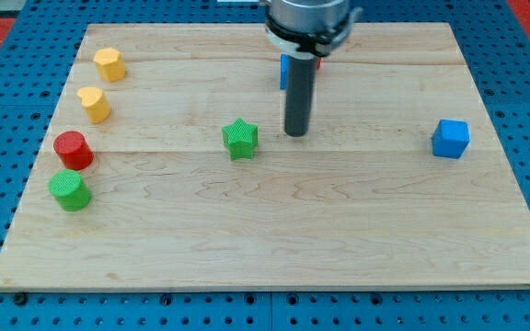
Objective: Move the green star slightly left and down
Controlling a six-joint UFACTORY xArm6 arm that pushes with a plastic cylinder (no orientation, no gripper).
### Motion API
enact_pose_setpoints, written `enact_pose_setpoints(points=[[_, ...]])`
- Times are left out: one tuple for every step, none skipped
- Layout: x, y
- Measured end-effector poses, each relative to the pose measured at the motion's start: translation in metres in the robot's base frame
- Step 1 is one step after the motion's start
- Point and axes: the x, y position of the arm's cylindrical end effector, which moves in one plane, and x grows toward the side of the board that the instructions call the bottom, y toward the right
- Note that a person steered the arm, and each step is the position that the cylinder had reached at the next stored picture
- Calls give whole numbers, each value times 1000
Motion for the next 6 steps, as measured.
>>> enact_pose_setpoints(points=[[33,-36],[68,-48],[48,-32],[5,-26],[33,-82],[72,-94]])
